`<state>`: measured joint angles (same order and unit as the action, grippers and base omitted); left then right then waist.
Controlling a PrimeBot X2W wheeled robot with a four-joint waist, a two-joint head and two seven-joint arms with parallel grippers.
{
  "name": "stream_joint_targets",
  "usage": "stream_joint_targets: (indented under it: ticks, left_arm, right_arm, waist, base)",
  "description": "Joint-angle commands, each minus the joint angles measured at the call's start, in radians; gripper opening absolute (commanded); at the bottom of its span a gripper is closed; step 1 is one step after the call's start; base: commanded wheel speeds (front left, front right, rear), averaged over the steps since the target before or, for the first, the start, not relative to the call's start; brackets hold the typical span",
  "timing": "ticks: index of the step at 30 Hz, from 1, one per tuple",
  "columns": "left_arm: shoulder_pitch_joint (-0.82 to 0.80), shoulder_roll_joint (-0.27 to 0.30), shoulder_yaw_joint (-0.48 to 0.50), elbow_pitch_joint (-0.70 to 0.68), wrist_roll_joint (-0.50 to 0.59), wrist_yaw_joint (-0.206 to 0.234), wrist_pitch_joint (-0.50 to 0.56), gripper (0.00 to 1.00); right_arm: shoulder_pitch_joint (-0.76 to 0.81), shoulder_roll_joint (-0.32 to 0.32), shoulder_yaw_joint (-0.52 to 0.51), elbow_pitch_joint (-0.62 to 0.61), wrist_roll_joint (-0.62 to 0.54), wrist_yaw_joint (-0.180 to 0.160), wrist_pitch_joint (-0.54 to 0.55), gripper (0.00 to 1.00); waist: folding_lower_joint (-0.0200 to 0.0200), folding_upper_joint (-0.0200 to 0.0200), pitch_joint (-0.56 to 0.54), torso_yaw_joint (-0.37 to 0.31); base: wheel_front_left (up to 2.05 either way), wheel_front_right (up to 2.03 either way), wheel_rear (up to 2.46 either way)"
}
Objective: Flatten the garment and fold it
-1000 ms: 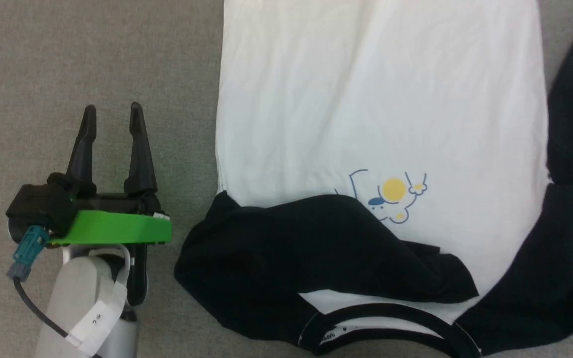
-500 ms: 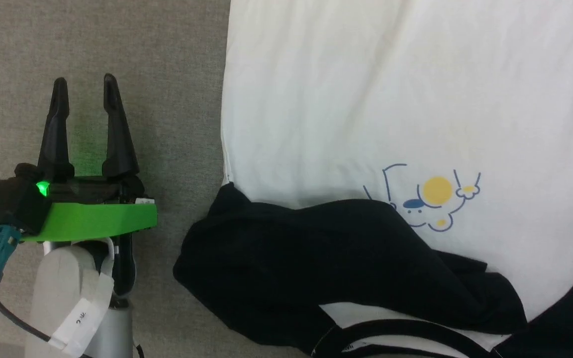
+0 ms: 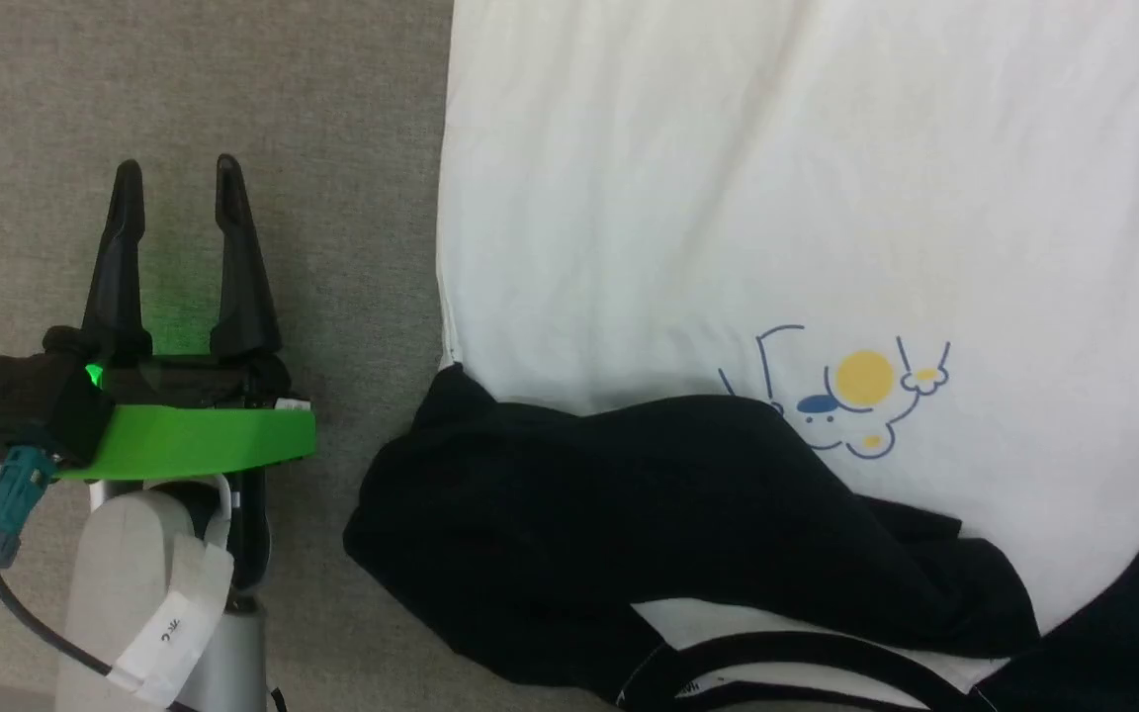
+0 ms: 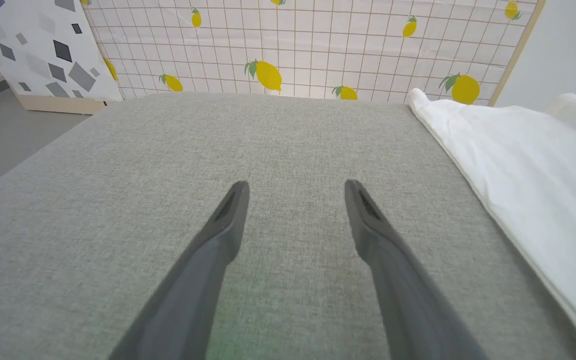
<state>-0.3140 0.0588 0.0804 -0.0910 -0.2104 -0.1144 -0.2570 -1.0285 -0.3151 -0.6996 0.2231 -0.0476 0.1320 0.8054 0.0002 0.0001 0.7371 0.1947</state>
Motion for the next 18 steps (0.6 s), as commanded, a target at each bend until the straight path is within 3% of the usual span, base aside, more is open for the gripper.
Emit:
stream_joint_targets:
  ticks: [1, 2, 9, 18]
  left_arm:
    - [-0.001, -0.006, 0.004, 0.007, 0.007, -0.005, -0.005, 1.00]
    - [0.020, -0.006, 0.006, 0.026, 0.015, -0.006, -0.005, 1.00]
    - [0.087, -0.006, 0.011, 0.065, 0.031, -0.010, -0.005, 1.00]
    - [0.167, 0.012, 0.024, 0.092, 0.037, -0.013, -0.005, 1.00]
  right_arm:
    - [0.032, -0.023, 0.006, 0.002, 0.021, -0.001, -0.029, 0.00]
    - [0.108, -0.066, 0.023, -0.013, 0.060, -0.001, -0.092, 0.00]
    - [0.315, -0.143, 0.059, -0.131, 0.167, -0.001, -0.175, 0.00]
    - [0.555, -0.111, 0.231, -0.539, 0.277, -0.001, -0.117, 0.00]
  waist:
    - [-0.0002, -0.0001, -0.053, -0.012]
    - [-0.0002, -0.0001, -0.120, -0.023]
    - [-0.0002, -0.0001, -0.273, -0.059]
    - [-0.0002, -0.0001, -0.413, -0.114]
  base:
    - [0.00, 0.00, 0.00]
    - [0.00, 0.00, 0.00]
    - [0.00, 0.00, 0.00]
    - [0.00, 0.00, 0.00]
